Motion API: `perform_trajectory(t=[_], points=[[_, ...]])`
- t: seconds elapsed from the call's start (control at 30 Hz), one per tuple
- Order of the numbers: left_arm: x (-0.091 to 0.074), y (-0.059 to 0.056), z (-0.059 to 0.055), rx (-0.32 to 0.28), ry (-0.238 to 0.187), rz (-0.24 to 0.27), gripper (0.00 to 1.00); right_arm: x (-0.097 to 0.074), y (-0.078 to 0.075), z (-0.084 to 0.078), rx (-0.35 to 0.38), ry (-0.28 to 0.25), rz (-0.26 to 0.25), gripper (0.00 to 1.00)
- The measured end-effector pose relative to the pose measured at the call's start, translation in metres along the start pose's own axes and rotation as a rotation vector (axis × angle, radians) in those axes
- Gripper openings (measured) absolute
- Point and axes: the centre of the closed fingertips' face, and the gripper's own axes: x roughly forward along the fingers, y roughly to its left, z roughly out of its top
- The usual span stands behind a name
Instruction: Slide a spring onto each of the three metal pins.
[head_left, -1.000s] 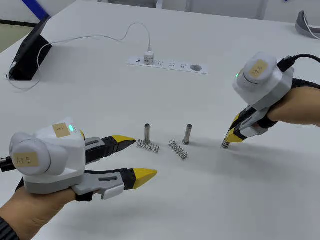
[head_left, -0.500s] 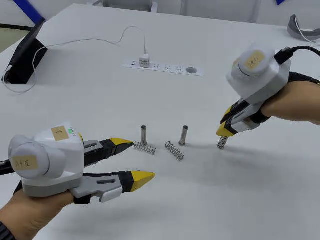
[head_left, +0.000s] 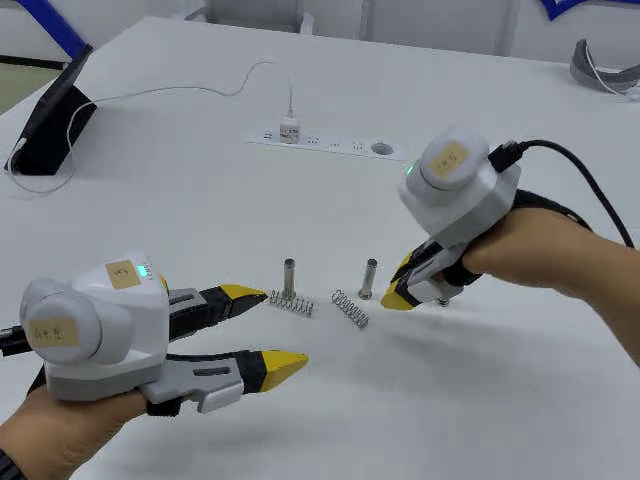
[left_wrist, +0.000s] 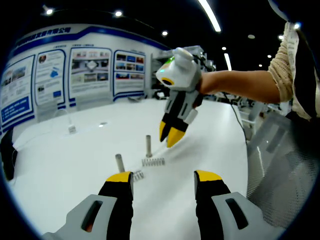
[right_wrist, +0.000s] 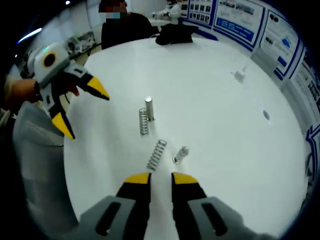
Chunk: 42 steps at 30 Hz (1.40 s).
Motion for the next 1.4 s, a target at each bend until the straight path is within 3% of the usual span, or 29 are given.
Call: perform_trajectory(t=[0.3, 0.67, 1.1, 1.4], points=[[0.004, -0.003, 0.001, 0.0, -0.004, -0.006, 0.49, 0.026, 0.005, 0.0, 0.068, -0.019, 0.002, 0.17], [0.003, -0.003, -0.001, -0.006, 0.0, 0.001, 0.49, 0.04, 0.005, 0.001, 0.093, -0.007, -0.007, 0.15], [0.002, -0.004, -0.002, 0.004, 0.011, 0.003, 0.48, 0.04, 0.004, -0.004, 0.077, 0.009, -0.009, 0.12], [0.007, -0.008, -0.001, 0.024, 0.024, -0.014, 0.47, 0.023, 0.012, -0.006, 0.041, 0.008, 0.026, 0.12]])
